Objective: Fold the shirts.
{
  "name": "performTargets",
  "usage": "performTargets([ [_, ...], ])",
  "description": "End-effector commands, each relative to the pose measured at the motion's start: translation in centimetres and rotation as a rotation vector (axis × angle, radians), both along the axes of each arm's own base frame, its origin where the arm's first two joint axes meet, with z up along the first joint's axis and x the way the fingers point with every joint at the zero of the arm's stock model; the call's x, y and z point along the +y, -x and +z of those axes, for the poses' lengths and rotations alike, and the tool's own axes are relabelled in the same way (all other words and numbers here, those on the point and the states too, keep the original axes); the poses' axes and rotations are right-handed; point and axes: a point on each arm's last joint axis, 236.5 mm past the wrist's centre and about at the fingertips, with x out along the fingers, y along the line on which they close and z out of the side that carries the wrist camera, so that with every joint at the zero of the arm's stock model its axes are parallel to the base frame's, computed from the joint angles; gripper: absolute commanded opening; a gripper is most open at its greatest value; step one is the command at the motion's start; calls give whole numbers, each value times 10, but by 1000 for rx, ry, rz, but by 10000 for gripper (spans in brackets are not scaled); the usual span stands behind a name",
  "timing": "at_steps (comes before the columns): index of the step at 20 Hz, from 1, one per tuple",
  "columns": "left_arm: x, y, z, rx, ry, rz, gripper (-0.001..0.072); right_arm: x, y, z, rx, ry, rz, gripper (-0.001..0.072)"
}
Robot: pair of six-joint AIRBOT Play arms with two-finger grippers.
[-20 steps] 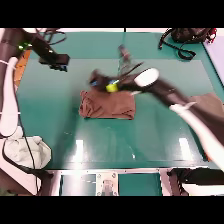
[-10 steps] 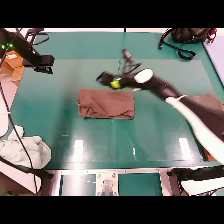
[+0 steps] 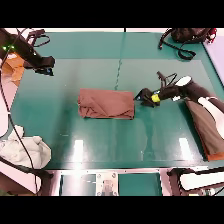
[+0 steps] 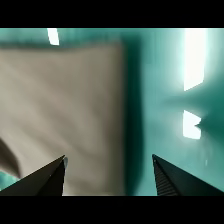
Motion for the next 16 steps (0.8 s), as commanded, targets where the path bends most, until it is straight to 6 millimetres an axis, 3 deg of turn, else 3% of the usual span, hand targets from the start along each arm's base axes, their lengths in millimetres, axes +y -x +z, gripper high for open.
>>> performTargets([
  [1,0,-3,1,-12,0,11,28,32,18,-27,49,-88,39,612],
  [4,0,-5,1,-20,0,12,29,82,10,-23,8,-188,53,611],
  [5,1,-6,1,-23,0,13,29,95,9,-23,1,-212,64,570],
  [6,1,-6,1,-25,0,13,29,106,7,-20,-15,-239,79,268],
  [7,1,-6,1,-25,0,14,28,115,2,-11,-44,-270,88,41],
  [10,0,-6,1,-24,1,13,28,121,-24,52,-139,-375,123,15],
  [12,0,-5,1,-21,1,13,28,101,-52,123,-272,-418,121,14],
  [13,0,-5,1,-20,1,12,29,80,-68,164,-354,-422,94,14],
  [14,0,-4,1,-16,1,11,29,53,-83,200,-424,-403,48,14],
  [16,0,-2,1,-8,1,9,28,-12,-101,254,-515,-345,-63,15],
])
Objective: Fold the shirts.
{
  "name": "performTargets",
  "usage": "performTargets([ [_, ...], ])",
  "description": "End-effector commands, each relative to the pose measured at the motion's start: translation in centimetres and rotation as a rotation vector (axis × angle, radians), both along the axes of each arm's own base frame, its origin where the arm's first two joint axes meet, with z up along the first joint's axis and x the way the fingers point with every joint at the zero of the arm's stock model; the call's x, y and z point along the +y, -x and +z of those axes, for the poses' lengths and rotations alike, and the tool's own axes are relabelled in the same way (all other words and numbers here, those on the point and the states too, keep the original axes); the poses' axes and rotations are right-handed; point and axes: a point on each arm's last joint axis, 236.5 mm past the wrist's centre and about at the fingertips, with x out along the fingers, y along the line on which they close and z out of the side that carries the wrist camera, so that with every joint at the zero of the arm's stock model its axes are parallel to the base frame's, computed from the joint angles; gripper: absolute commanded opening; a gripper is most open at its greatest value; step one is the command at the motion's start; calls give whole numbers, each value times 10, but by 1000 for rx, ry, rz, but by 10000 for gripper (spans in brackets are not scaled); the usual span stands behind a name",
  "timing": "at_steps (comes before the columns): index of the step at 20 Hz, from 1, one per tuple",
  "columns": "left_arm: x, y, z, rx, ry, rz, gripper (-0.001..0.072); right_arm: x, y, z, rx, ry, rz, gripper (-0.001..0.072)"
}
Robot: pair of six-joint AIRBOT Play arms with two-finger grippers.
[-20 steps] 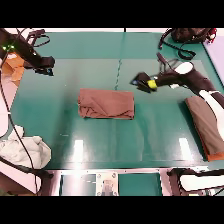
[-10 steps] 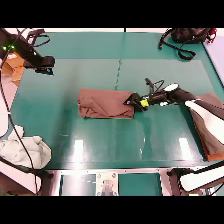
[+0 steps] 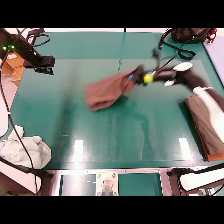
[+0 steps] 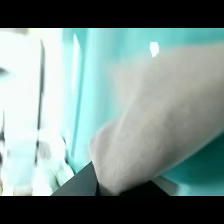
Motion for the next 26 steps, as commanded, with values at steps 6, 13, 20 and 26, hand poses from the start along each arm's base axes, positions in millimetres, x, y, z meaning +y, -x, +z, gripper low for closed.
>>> performTargets([
  [6,-2,4,0,17,8,-6,28,-277,-24,146,-180,84,-544,14],
  [13,-5,5,1,18,22,-10,28,-453,69,102,60,317,-921,12],
  [20,-12,6,2,21,51,-20,29,-478,194,55,435,487,-1073,13],
  [26,-24,13,5,45,100,-43,29,-466,287,-7,828,599,-1125,14],
])
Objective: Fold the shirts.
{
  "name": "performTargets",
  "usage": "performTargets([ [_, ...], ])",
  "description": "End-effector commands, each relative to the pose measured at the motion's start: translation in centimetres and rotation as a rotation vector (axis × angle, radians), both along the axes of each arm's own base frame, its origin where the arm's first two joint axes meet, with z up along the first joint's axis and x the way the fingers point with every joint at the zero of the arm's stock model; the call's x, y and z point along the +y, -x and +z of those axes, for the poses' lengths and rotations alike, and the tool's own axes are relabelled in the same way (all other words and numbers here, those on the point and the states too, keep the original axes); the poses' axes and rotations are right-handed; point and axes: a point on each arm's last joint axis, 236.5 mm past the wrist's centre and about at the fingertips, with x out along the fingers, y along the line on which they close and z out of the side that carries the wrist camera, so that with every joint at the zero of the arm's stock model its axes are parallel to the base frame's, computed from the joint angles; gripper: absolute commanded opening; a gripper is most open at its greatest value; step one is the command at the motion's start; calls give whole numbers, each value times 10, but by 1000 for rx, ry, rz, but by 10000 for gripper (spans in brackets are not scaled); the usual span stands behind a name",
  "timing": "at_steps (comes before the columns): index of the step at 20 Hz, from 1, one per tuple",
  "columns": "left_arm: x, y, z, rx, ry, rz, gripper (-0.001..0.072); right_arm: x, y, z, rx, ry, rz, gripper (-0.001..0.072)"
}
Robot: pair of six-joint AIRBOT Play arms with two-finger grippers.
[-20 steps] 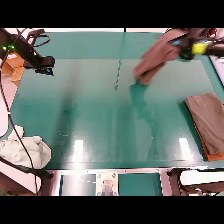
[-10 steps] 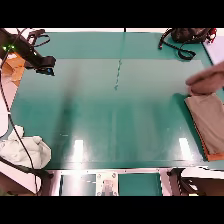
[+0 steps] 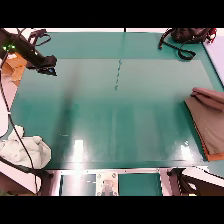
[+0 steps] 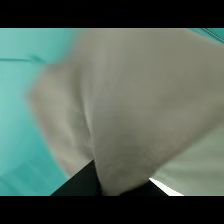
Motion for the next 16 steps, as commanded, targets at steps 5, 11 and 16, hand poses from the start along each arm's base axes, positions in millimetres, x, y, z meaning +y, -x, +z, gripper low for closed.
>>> performTargets([
  [5,-7,4,2,12,30,-15,28,31,120,-112,504,-165,-137,15],
  [11,-9,0,4,-9,38,-19,28,47,94,-141,442,-250,-102,641],
  [16,-8,2,19,-43,30,-16,27,65,-38,-76,117,-105,132,11],
])
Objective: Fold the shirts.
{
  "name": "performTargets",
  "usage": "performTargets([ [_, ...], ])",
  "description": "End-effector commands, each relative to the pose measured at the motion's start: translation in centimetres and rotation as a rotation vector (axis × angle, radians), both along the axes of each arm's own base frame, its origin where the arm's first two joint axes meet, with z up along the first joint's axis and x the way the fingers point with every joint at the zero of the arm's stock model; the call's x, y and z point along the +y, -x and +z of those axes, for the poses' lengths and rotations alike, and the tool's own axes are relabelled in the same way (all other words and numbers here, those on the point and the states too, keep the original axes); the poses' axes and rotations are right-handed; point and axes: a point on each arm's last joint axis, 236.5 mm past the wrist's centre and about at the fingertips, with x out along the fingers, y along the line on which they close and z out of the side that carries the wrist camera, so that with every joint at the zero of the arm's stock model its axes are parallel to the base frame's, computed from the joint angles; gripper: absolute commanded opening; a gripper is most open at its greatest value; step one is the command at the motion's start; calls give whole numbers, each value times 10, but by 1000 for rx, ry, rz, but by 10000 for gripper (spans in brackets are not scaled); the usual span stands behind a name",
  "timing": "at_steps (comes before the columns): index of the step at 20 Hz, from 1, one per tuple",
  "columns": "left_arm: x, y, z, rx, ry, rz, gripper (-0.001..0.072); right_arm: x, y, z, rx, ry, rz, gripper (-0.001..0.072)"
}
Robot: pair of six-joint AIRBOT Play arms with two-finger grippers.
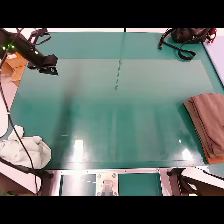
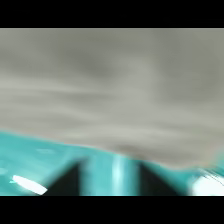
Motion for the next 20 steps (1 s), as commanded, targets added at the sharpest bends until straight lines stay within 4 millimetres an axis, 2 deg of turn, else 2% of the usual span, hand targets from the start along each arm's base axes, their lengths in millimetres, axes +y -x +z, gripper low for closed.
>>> performTargets([
  [1,1,3,17,-40,-5,5,27,33,-93,44,-238,61,193,28],
  [3,1,10,34,-59,0,34,27,78,-132,57,-321,52,355,15],
  [5,-2,24,40,-28,9,55,27,133,-150,55,-339,18,523,13],
  [8,-22,59,36,8,6,15,27,216,-144,31,-311,-37,738,13],
  [11,-44,104,16,26,8,-11,27,284,-113,3,-293,-68,921,13],
  [13,-49,141,-5,50,10,11,27,316,-87,-12,-282,-84,1028,13],
  [15,-45,173,-26,56,8,62,27,339,-72,-19,-304,-78,1100,13],
  [18,-31,204,-50,75,-34,90,28,359,-72,-19,-352,-59,1153,14],
  [20,-30,213,-56,109,-41,84,28,366,-69,-19,-352,-64,1176,14],
])
